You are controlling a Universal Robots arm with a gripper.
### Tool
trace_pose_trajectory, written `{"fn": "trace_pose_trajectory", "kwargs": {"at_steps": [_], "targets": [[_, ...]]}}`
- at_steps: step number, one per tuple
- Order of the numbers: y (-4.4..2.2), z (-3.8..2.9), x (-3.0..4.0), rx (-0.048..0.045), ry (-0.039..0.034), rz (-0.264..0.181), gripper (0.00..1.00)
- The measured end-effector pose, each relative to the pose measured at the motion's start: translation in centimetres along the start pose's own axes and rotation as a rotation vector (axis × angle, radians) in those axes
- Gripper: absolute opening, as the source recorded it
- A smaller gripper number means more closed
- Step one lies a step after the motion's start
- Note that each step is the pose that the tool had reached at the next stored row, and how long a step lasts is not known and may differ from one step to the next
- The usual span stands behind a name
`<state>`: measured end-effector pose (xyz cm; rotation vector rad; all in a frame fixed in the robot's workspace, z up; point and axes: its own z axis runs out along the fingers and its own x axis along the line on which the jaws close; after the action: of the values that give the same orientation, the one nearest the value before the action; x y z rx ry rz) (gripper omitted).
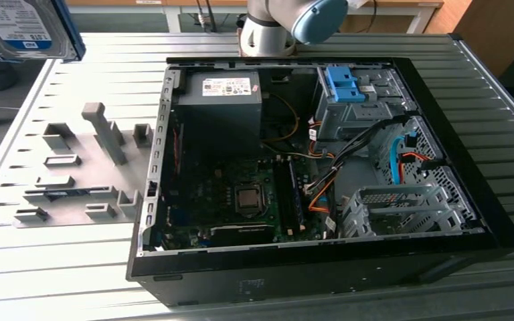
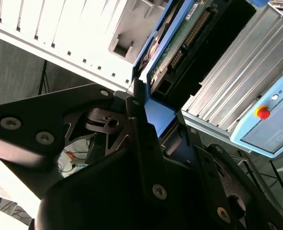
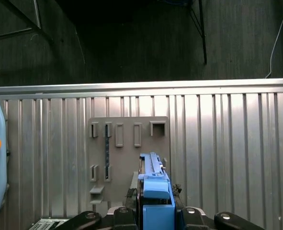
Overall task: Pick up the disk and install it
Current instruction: 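Pick up the disk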
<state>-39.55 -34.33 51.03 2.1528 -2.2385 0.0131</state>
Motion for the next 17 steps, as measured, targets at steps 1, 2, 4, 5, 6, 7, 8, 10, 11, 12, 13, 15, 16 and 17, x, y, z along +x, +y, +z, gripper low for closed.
{"fn": "trace_pose_trajectory", "kwargs": {"at_steps": [1,2,4,5,6,7,8,10,11,12,13,15,16,17], "targets": [[-0.09,0.01,0.08,0.0001,-0.0001,0.0,0.36],[-0.11,0.01,0.16,0.0001,-0.0001,0.0,0.36],[-0.13,0.0,0.32,-0.0001,0.0,0.0,0.36],[-0.13,0.01,0.35,0.0,0.0,0.0,0.36],[-0.13,0.01,0.35,0.0,0.0,0.0,0.36],[-0.13,0.01,0.35,0.0,0.0,0.0,0.36],[-0.13,0.01,0.35,0.0,0.0,0.0,0.36],[-0.13,0.01,0.36,0.0,0.0,0.0,0.36],[-0.13,0.01,0.36,0.0,0.0,0.0,0.36],[-0.13,0.01,0.37,0.0,0.0,0.0,0.36],[-0.13,0.01,0.37,0.0,0.0,0.0,0.36],[-0.13,0.01,0.37,0.0,0.0,0.0,0.36],[-0.13,0.02,0.46,0.0,0.0,0.0,0.36],[-0.14,0.02,0.55,0.0,0.0,0.0,0.36]]}}
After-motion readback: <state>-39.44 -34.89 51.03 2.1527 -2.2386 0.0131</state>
